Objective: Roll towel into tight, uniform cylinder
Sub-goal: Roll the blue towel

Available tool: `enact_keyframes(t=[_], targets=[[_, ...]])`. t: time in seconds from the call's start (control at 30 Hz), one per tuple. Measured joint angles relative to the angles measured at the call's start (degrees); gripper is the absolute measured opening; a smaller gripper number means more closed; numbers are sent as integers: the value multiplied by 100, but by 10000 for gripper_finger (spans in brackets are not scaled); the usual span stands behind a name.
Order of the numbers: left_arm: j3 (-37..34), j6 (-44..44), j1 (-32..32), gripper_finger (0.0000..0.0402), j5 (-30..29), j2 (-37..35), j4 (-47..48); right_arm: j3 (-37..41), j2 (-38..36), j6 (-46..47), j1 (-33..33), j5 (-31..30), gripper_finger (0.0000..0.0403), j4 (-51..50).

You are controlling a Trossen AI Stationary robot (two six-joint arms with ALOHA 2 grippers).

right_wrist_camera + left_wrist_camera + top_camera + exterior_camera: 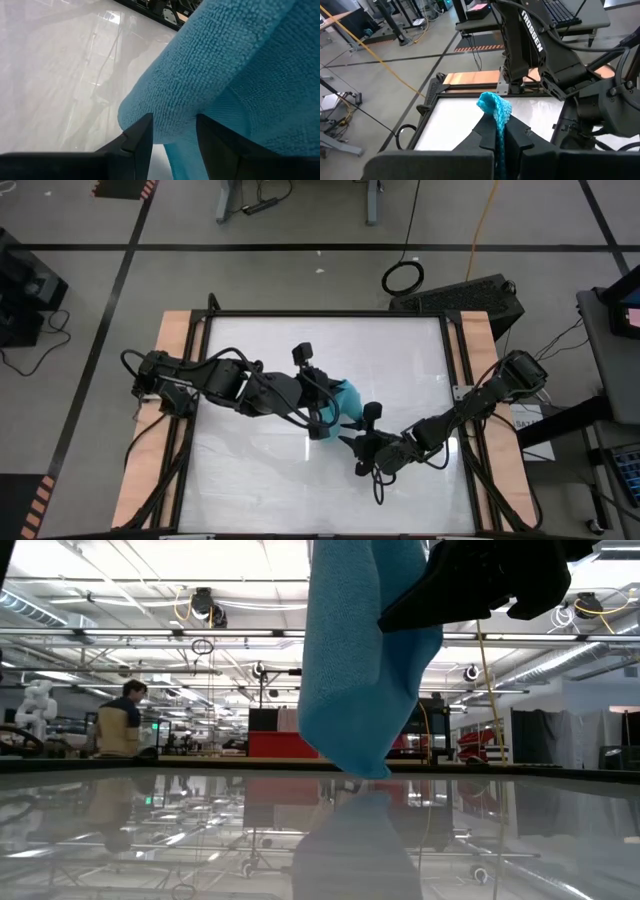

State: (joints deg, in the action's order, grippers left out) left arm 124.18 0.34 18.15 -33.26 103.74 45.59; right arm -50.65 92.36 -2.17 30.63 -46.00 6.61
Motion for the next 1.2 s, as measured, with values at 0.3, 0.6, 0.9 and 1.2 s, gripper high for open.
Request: enact_keyframes(t=[0.3,0.6,0.9,1.2], targets=[[0,-2,0,7,323,0,526,0,0,15,0,2,142,2],[-2,-2,0,7,603,0,1209,4,2,568,-50,10,142,802],[-2,50,-7,7,874,0,1247,2,0,883,-291,1070,142,1593],[-2,157,-7,7,1073,0,1157,2,793,1267,-631,1433,142,1605]])
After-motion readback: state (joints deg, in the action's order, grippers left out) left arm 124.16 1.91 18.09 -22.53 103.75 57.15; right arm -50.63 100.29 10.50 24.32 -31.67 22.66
